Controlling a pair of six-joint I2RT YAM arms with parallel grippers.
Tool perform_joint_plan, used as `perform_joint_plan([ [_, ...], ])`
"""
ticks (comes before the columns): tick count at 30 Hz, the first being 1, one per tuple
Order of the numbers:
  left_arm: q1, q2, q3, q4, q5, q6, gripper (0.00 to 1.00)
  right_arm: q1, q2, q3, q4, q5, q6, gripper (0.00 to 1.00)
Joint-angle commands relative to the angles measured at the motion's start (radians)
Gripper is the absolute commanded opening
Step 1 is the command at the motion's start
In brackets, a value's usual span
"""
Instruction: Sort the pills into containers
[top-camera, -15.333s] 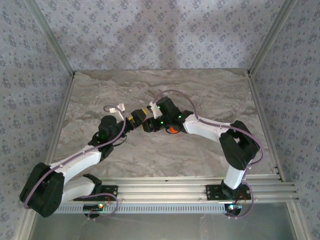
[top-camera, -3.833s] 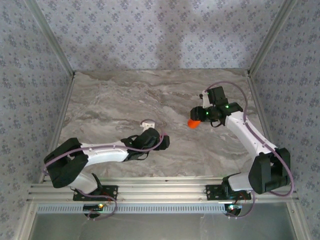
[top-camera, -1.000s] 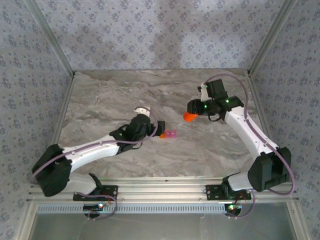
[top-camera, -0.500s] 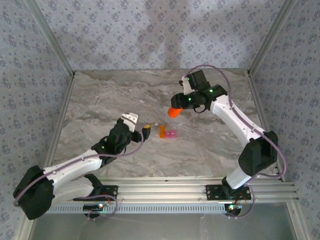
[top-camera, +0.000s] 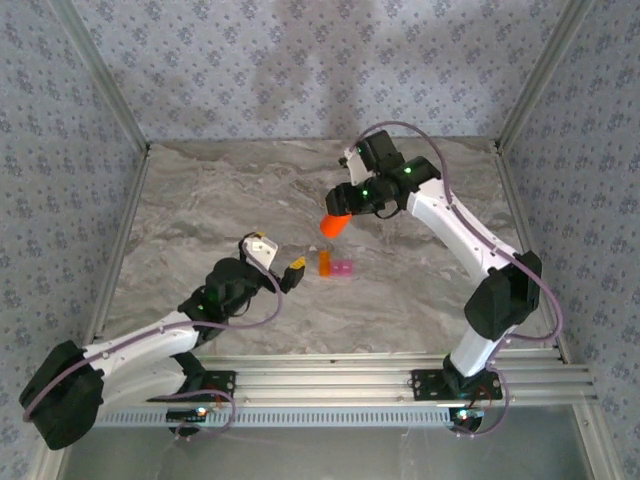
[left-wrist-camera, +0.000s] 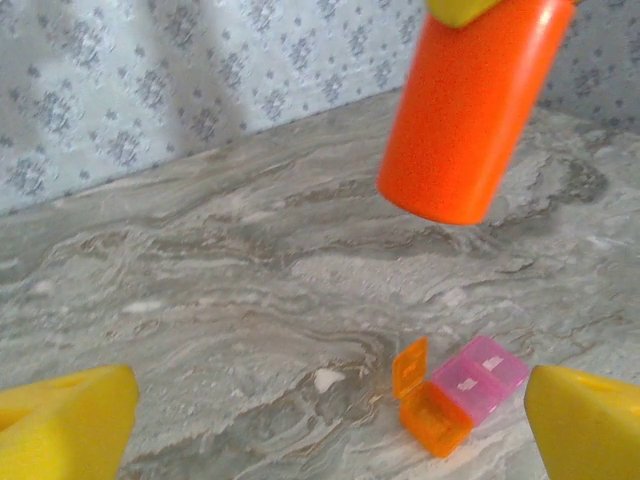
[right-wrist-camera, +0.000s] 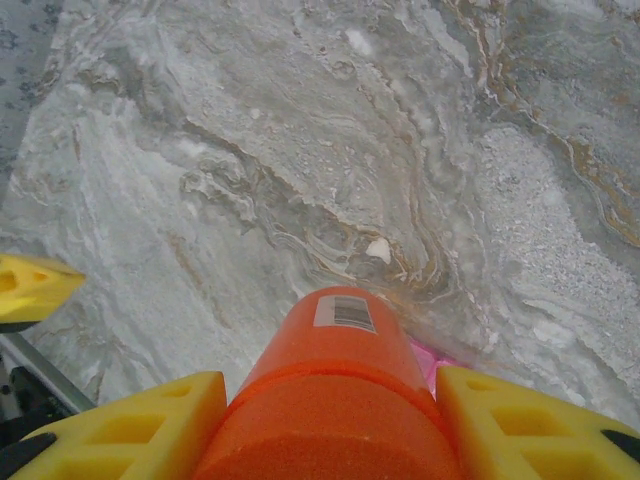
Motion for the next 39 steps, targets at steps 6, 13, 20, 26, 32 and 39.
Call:
perform_joint_plan([
  [6,-0.002,0.179,0.042,0.22,0.104,0.121,0.99,-0.004,0.09,0.182,-0.122,-0.089,-0.037,0.45],
  [13,0.045,0.349,0.09,0.384,0.148,0.126,0.99,-0.002,0.184,0.276,-0.147,-0.107,-0.038,0.45],
  [20,0.161,0.45,0.127,0.486,0.31,0.067,0.99,0.024,0.25,0.353,-0.195,-0.083,-0.055,0.45],
  [26,0.187,0.478,0.164,0.492,0.396,0.042,0.99,0.065,0.294,0.444,-0.266,-0.067,-0.079,0.45],
  [32,0.2,0.502,0.175,0.527,0.433,-0.003,0.98,0.08,0.296,0.441,-0.276,-0.07,-0.082,0.45],
  [39,0.211,0.531,0.2,0.553,0.476,-0.043,0.9,0.088,0.278,0.417,-0.26,-0.1,-0.078,0.45],
])
